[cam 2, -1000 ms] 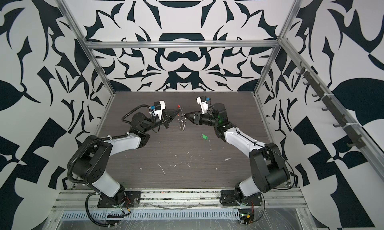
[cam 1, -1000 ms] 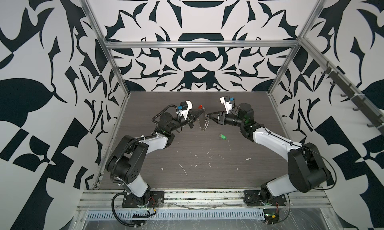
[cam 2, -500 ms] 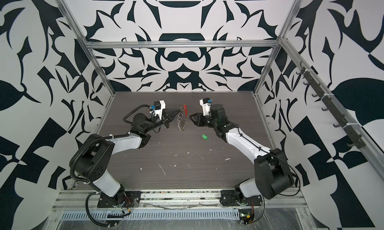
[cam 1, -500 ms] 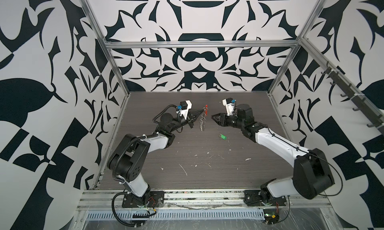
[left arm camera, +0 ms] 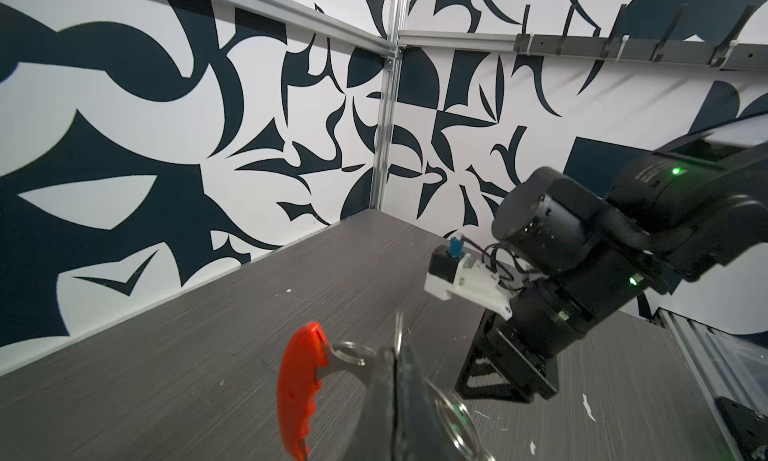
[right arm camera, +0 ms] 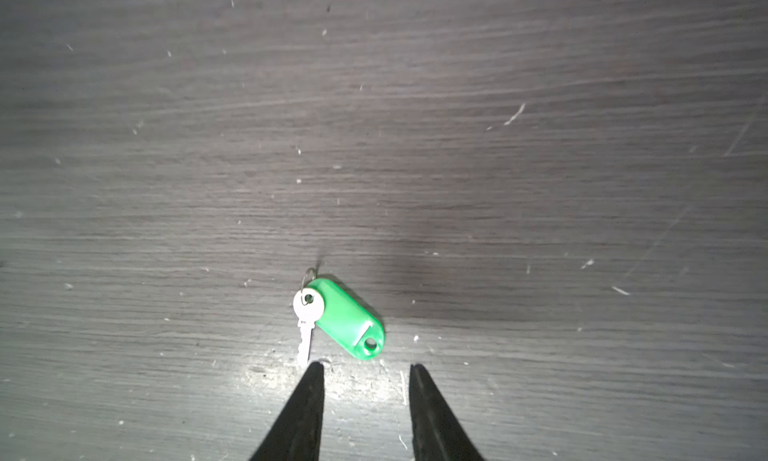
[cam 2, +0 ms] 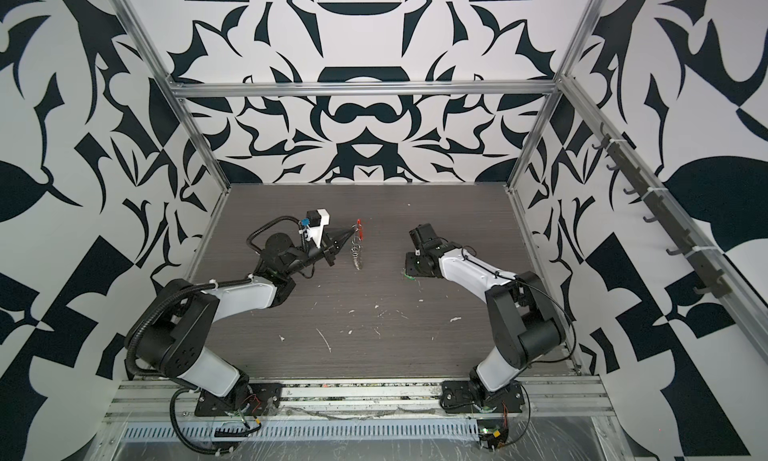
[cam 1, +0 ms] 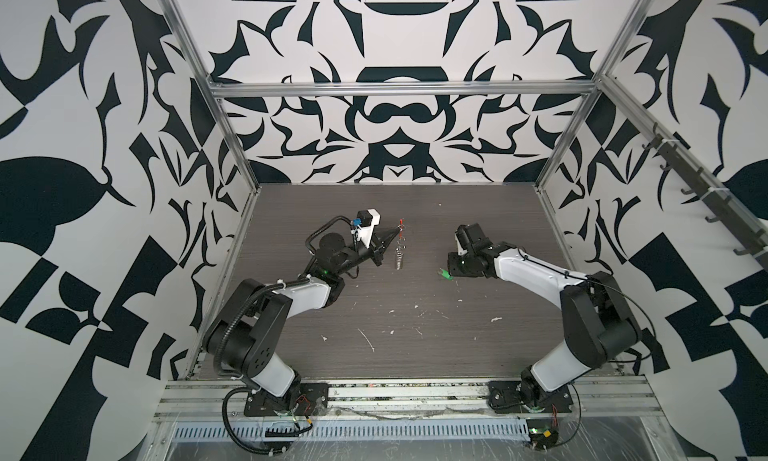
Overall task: Put the keys on the keyring
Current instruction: 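Lower the right gripper over the green-tag key on the table, then close the right gripper on the green-tag key's metal ring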
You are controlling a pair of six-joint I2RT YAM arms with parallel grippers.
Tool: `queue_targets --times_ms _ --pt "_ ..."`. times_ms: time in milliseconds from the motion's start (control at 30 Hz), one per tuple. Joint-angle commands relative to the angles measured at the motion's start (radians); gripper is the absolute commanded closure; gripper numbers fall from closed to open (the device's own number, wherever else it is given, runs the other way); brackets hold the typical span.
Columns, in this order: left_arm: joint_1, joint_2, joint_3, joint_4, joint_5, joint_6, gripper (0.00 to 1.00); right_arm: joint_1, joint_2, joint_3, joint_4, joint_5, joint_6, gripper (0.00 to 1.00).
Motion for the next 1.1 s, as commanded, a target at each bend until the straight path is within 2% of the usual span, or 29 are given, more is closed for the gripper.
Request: queue_targets --times_ms 0,267,467,1067 --pt "0.000 -0.050 -0.012 -0.018 -0.021 0.006 1.00 0.030 0.001 0.061 0.001 0.050 0.017 0.62" --pt "-0.002 -0.083 -0.017 -0.067 -0.015 -0.003 1.00 0.074 0.074 0.107 -0.002 0.069 0.026 0.62" --pt "-0.002 -0.094 -0.017 -0.079 -0.011 -0.004 1.00 0.075 0.115 0.126 -0.003 0.076 0.020 0.68" --pt "-0.001 -0.089 0.003 -0.100 0.001 -0.012 1.00 0.076 0.178 0.170 -0.016 0.075 -0.006 0.76"
